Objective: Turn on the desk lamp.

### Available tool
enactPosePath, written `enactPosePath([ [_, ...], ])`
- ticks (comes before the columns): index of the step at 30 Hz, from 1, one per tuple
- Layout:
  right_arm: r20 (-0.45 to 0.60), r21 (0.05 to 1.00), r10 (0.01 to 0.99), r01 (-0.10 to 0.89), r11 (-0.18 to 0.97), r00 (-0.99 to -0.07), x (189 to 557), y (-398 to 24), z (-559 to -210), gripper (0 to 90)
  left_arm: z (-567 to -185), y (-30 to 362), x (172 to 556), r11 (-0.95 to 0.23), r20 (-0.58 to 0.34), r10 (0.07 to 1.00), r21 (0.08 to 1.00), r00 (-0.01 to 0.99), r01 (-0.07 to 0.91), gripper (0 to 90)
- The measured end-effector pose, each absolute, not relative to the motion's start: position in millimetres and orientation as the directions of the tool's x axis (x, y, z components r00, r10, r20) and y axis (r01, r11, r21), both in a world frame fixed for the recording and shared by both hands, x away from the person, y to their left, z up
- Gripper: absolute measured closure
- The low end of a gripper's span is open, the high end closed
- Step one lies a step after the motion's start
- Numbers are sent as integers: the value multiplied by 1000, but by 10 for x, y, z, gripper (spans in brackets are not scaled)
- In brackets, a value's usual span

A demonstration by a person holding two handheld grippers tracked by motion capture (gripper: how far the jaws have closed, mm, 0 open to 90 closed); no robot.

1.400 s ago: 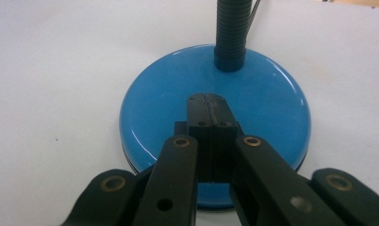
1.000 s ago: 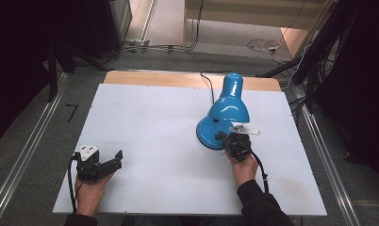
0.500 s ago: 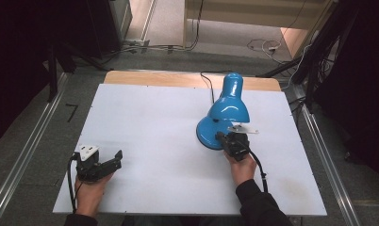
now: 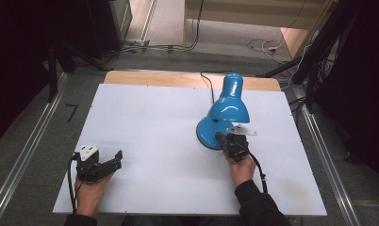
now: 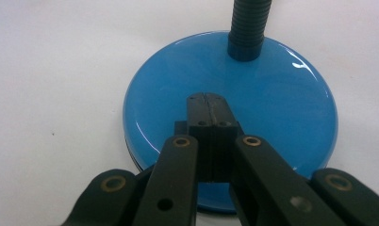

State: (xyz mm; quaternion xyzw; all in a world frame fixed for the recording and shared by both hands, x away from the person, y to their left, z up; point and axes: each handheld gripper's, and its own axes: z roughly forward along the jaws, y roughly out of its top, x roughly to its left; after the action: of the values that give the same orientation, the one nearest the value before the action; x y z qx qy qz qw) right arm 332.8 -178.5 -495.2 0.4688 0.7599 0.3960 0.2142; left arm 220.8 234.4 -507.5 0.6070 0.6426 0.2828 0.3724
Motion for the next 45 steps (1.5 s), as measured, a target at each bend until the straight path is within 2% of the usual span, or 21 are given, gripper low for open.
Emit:
enactPosePath([
  [26,17,816,873,511,269,-487,3217,-1775,-5032,879,-5081,2335,2211,98,-131,991,812,16,575,156],
  [45,44,813,874,526,250,-484,3253,-1834,-4990,877,-5078,2346,2211,101,-133,991,813,14,574,156],
])
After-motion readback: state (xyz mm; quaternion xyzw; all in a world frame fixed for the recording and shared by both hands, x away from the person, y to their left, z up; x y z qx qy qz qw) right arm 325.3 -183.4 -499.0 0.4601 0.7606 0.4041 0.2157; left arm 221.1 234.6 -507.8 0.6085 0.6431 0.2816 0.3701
